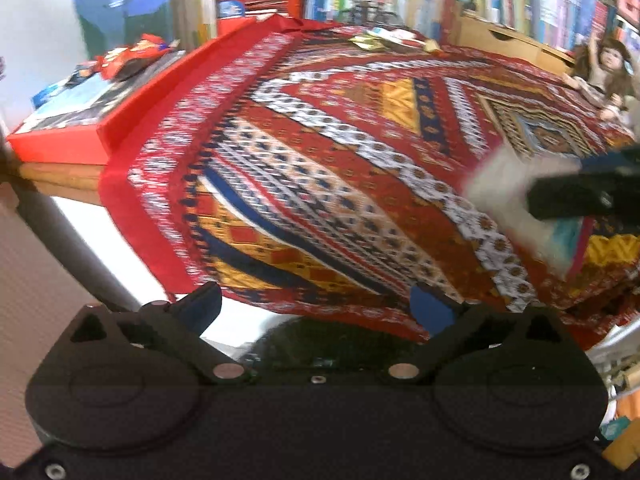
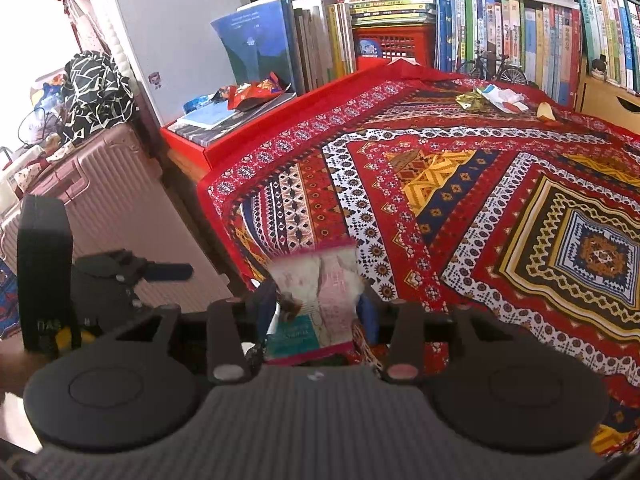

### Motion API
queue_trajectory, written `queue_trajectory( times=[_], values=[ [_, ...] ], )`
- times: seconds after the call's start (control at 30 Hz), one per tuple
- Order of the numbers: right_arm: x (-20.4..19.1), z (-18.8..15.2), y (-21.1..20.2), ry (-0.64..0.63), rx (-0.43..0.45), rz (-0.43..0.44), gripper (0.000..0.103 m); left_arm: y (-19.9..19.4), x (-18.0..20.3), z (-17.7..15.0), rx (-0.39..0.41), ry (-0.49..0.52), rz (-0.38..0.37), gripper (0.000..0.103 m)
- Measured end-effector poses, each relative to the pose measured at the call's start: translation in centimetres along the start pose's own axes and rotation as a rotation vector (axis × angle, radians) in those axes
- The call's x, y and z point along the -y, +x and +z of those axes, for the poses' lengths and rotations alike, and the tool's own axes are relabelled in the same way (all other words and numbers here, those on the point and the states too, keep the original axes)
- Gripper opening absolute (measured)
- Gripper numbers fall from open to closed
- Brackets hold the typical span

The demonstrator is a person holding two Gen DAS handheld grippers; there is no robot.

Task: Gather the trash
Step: 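Open the left tool to drop the cookie bag while the right tool releases the pink bag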

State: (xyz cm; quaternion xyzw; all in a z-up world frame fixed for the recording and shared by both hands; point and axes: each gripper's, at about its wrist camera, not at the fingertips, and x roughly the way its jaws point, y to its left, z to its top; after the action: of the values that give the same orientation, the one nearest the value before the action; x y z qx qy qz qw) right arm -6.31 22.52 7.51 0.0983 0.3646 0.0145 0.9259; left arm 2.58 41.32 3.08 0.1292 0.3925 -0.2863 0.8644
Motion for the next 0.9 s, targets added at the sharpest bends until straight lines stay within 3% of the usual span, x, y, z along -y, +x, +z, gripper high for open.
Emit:
queue_trajectory(
  times=[0.1, 0.2, 0.33, 0.37, 0.4, 0.73, 0.9],
  values=[
    [-0.1, -0.1, -0.1, 0.006, -0.001, -0.003, 0.054, -0.2, -1.7, 0.5, 0.009, -0.046, 0.026, 0.103],
    [-0.2, -0.2, 0.0, 0.005, -0.009, 0.009, 0.039, -0.6, -3.1, 0.9, 0.029, -0.067, 0.055, 0.103],
    [-0.6, -0.4, 0.1, -0.013, -0.013, 0.012, 0.04, -1.2, -4.2, 1.1, 0.042, -0.09, 0.084, 0.103],
    [-0.6, -0.4, 0.0, -0.011, -0.009, 0.014, 0.043, -1.3, -4.4, 1.1, 0.044, -0.093, 0.086, 0.103],
    [-0.6, -0.4, -0.1, -0.009, -0.005, 0.014, 0.055, -1.4, -4.4, 1.1, 0.045, -0.093, 0.088, 0.103],
    [-0.2, -0.3, -0.9, -0.015, 0.018, -0.006, 0.063, -1.7, -2.6, 1.3, 0.04, -0.04, 0.079, 0.103],
    [0.8, 0.8, -2.0, -0.021, 0.056, -0.027, 0.074, -2.1, -1.4, 3.2, 0.076, -0.046, 0.015, 0.103]
  ],
)
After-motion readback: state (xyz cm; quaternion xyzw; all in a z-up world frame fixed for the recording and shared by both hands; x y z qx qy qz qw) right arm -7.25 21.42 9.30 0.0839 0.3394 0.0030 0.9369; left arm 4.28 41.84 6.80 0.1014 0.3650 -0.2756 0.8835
